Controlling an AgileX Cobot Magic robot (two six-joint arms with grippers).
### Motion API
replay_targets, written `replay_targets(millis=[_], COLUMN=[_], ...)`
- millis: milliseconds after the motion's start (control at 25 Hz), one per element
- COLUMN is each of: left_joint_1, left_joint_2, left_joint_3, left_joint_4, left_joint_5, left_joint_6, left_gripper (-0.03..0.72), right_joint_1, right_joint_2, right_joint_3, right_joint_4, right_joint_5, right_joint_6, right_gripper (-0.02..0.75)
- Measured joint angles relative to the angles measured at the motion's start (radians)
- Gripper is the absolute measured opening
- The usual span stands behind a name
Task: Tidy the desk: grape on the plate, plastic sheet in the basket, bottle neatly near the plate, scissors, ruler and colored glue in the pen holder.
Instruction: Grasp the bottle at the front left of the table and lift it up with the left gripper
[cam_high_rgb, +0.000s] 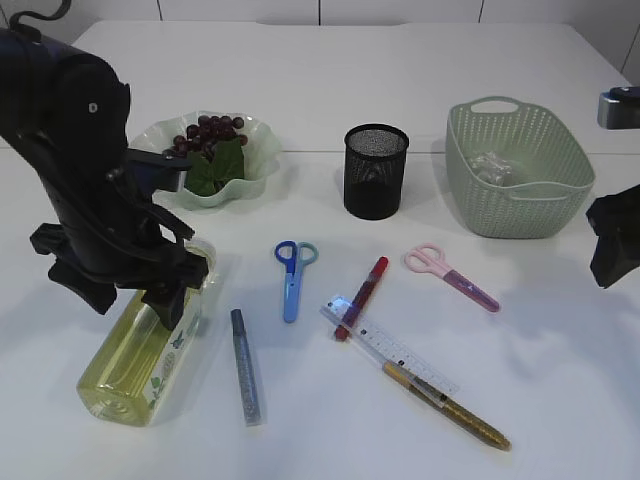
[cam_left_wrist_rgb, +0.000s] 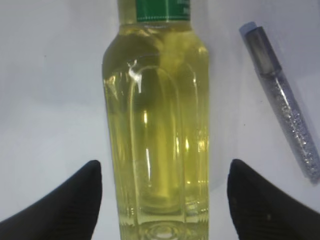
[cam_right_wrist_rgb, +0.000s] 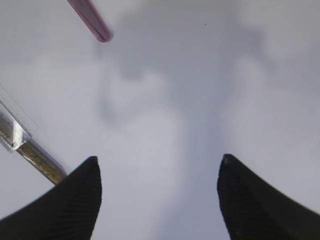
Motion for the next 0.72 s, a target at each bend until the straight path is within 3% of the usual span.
replay_targets(millis=[720], left_joint_1=[0.000], left_joint_2=[0.034], left_joint_3=[0.000], left_joint_4=[0.004], left_joint_5=[-0.044], left_joint_6=[-0.019], left_gripper=[0.573], right_joint_1=[0.000], right_joint_2=[0.000], right_joint_3=[0.000], right_joint_4=[0.018], right_joint_5=[-0.004], right_joint_6=[0.000], right_gripper=[0.563])
